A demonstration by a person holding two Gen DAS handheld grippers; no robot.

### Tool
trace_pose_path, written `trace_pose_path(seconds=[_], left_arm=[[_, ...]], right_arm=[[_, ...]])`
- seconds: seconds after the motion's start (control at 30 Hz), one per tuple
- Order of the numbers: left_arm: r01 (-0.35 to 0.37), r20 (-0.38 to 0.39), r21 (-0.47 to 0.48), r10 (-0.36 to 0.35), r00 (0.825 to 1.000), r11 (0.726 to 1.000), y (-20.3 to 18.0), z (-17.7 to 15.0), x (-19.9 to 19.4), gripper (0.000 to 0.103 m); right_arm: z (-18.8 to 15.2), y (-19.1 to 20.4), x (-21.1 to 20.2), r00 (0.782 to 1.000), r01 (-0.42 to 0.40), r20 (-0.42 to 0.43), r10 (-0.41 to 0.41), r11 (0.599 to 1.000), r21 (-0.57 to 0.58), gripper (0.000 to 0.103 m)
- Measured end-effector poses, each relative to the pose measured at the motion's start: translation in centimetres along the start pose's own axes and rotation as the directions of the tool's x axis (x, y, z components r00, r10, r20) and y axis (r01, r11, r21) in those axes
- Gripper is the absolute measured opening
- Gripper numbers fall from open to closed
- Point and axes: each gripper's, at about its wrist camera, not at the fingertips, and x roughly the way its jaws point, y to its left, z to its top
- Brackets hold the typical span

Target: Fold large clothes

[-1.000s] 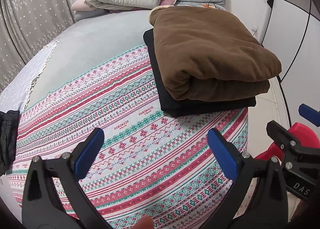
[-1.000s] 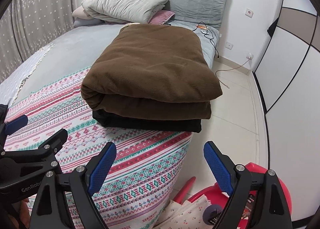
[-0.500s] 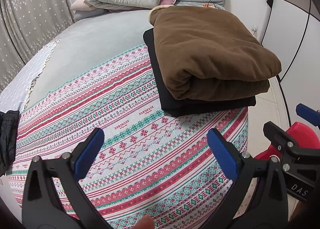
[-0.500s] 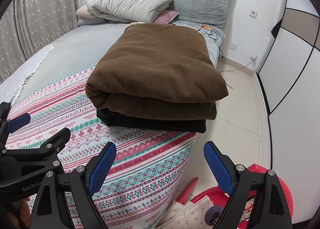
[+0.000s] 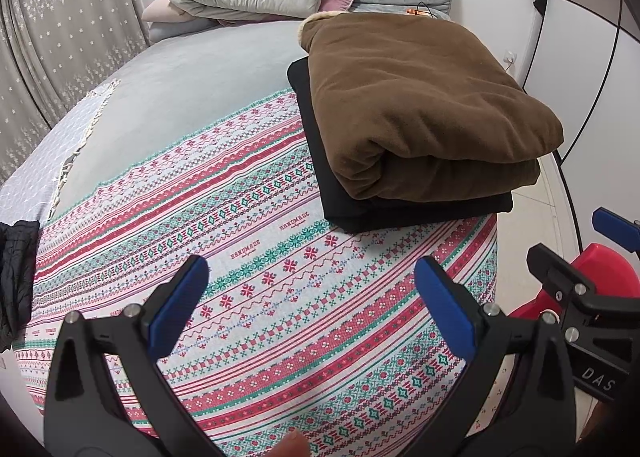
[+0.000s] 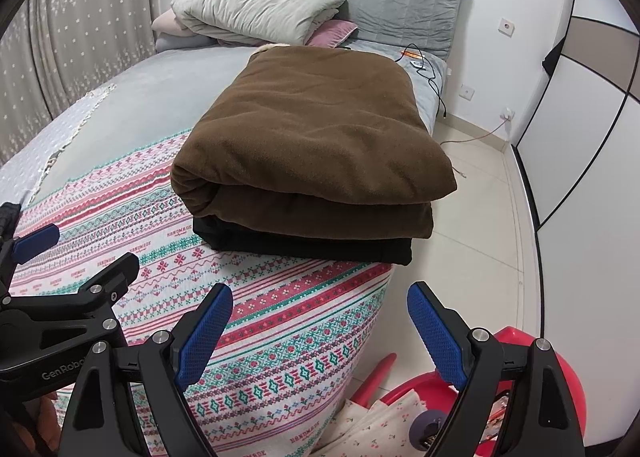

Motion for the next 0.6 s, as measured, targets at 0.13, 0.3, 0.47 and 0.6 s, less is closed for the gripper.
trace_pose_path(seconds=[0.13, 0.3, 0.47, 0.6], left_arm=[[-0.003, 0.001, -0.001, 0.003, 1.000, 1.000, 0.09, -0.02, 0.01, 0.102], [-0.008, 0.002, 0.001, 0.008, 1.000, 1.000, 0.07, -0.06, 0.01, 0.102], [-0.016, 0.006, 0.003, 0.016, 1.000, 1.000, -0.05, -0.08, -0.06, 0.102], [-0.023, 0.010, 0.005, 0.023, 1.000, 1.000, -0.03, -0.13, -0.10, 0.102]], right_arm=[[-0.08, 0.06, -0.04, 1.000, -0.002, 0.002, 0.002, 1.000, -0.002, 0.090], [-0.09, 0.09, -0.06, 1.000, -0.003, 0.002, 0.003, 1.000, -0.006, 0.090], [-0.06, -0.01, -0.03, 1.000, -0.006, 0.001, 0.006, 1.000, -0.008, 0.090], [0.09, -0.13, -0.03, 1.000, -0.007, 0.001, 0.007, 1.000, -0.006, 0.090]])
